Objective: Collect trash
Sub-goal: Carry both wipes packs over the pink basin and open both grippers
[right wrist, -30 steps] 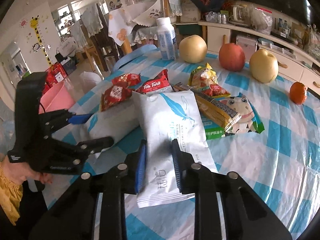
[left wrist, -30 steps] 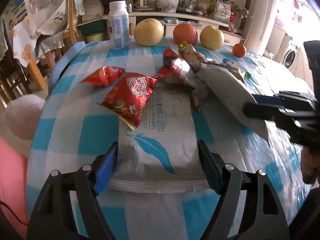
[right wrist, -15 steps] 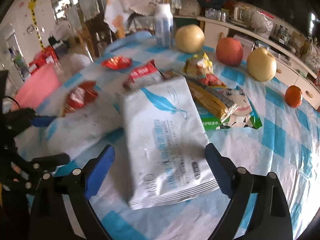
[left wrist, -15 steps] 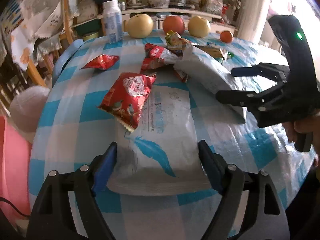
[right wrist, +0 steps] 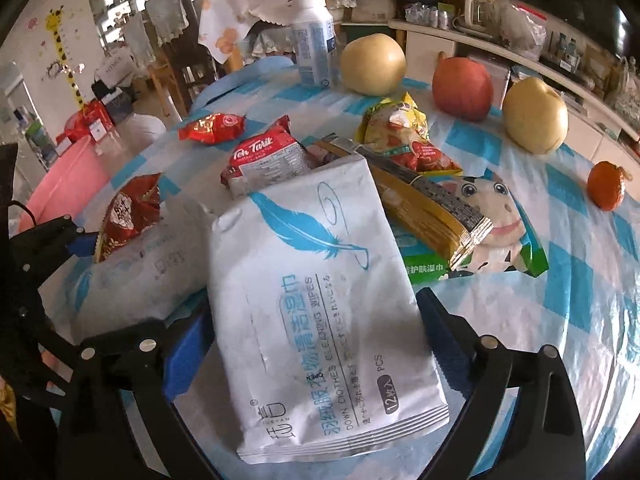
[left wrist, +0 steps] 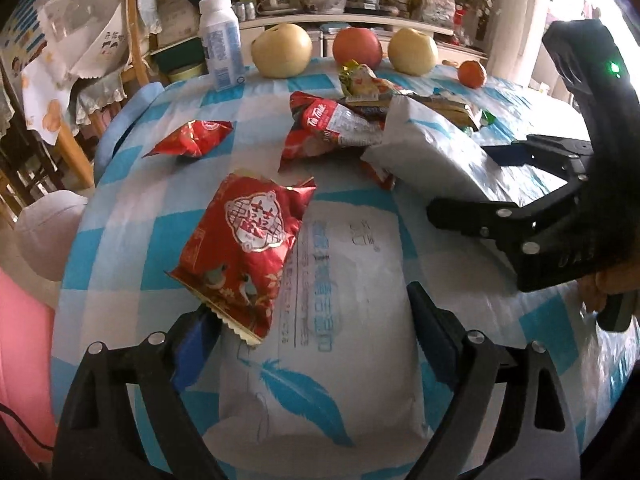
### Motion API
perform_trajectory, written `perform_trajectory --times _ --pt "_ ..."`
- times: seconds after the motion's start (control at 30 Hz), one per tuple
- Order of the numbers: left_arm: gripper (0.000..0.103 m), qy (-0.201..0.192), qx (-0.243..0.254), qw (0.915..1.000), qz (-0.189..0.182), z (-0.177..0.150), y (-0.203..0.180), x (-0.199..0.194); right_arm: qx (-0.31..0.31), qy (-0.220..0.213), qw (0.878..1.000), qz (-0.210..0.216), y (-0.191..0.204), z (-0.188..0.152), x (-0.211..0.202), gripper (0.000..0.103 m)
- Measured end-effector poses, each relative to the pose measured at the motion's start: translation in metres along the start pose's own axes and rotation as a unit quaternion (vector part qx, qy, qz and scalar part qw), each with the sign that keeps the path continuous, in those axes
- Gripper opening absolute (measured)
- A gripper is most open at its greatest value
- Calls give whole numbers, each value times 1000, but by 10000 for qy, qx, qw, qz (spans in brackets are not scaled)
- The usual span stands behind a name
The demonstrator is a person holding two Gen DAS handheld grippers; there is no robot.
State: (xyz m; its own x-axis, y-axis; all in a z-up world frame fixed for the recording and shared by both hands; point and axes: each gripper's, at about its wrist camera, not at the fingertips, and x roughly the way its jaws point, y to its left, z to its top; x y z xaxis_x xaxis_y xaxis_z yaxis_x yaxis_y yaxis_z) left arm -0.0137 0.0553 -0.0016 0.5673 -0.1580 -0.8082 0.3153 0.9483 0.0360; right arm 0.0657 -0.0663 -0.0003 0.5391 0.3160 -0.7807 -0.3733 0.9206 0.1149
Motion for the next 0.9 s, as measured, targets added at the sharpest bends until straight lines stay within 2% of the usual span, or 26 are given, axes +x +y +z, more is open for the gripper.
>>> perform_trajectory --times 0.13,0.37,0.53,0.67,0.8,0.9 --pt "78 -38 -108 9999 32 1 0 -2 86 -25 10000 -29 0 0 -3 77" --pt "76 -43 -536 9982 -283 1 10 -7 159 -304 9993 -176 6 1 -21 72" --pt "76 -160 -630 9961 -588 1 9 -19 303 -540 9978 -231 7 1 -36 71" --pt "76 -391 -785 9906 -1048 4 13 -35 501 -701 9960 -250 7 1 -48 71" --pt "76 -600 -933 9804 -1628 7 18 -48 745 -745 9940 -292 4 -1 -54 71" --pt "76 -657 -959 9760 -1840 7 19 -52 998 -783 9916 -239 1 -3 -59 71"
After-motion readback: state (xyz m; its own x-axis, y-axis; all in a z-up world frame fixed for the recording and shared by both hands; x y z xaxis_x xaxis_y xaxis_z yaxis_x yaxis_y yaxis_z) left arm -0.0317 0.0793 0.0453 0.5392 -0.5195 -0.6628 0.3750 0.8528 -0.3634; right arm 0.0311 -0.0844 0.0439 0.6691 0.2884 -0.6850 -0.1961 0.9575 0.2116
